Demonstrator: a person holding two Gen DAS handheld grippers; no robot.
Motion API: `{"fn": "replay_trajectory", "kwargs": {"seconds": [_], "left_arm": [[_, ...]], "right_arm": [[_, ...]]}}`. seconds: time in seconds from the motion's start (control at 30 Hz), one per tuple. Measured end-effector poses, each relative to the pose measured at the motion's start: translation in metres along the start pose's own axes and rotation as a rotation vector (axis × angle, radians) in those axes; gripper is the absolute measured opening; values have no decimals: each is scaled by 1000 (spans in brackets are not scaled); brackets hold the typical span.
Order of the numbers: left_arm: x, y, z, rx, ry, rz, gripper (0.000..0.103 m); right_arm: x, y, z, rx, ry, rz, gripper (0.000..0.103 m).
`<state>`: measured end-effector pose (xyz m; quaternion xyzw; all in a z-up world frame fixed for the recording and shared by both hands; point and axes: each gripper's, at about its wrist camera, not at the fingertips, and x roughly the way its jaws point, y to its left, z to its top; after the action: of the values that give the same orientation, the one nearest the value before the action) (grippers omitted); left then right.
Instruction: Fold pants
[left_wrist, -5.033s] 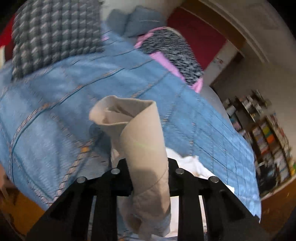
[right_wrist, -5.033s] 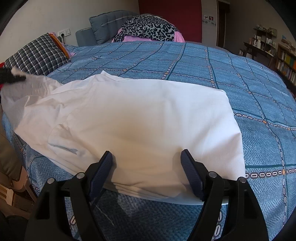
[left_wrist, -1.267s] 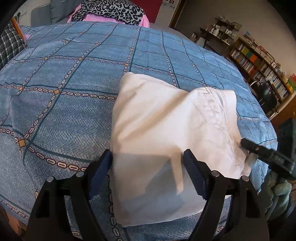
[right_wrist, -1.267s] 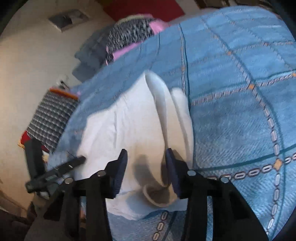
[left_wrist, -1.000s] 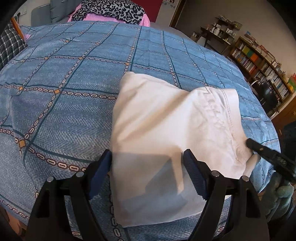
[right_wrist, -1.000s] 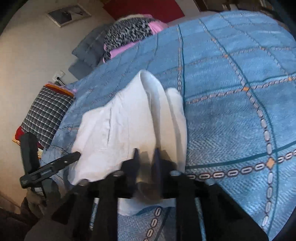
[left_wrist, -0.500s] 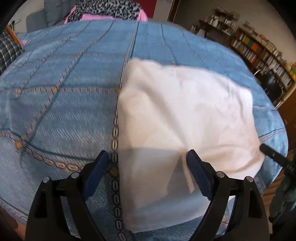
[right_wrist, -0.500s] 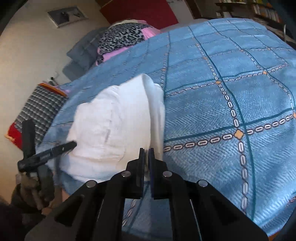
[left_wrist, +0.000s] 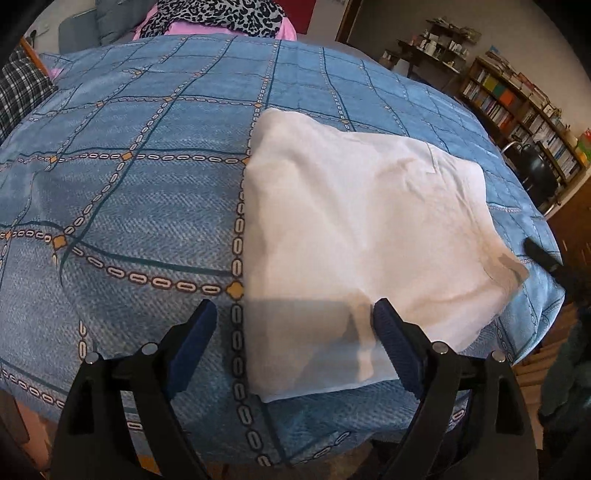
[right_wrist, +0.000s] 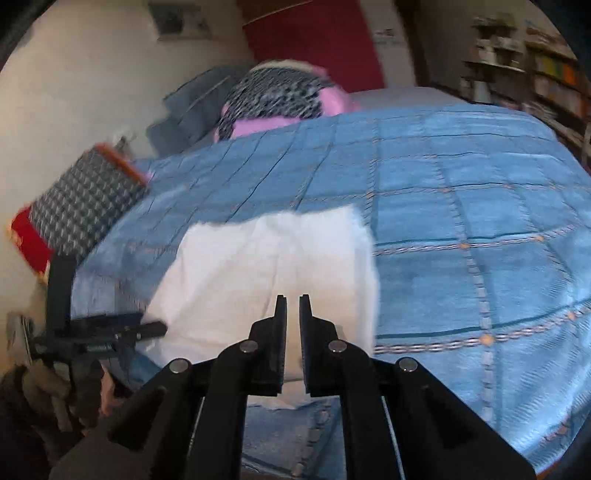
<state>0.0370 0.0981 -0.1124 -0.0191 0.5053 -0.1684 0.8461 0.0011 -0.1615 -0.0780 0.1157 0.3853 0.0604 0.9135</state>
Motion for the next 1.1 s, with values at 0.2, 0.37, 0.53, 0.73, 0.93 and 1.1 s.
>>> {"fn": "replay_trajectory", "kwargs": {"seconds": [0.2,0.37,0.53,0.73,0.93,1.1], "left_arm": [[11,5,-14,34,4,1,90],[9,1,-14,66,-10,13,90],[2,14,21,-29,-56,0,90],[8,7,73,17,-114,83,88],[42,13,116,-12,-44,119,75],[66,17,132,-7,-17,109,70]], "right_arm": [[22,-26,-37,65,55,4,3],[21,-23,-41,59,60,-12,2],[22,-19,-32,57,79,-17,3],[5,0,1,15,2,-30,6],[26,9,40,-15,-28,-13,32],[68,3,51,-25,25,-55,44]]}}
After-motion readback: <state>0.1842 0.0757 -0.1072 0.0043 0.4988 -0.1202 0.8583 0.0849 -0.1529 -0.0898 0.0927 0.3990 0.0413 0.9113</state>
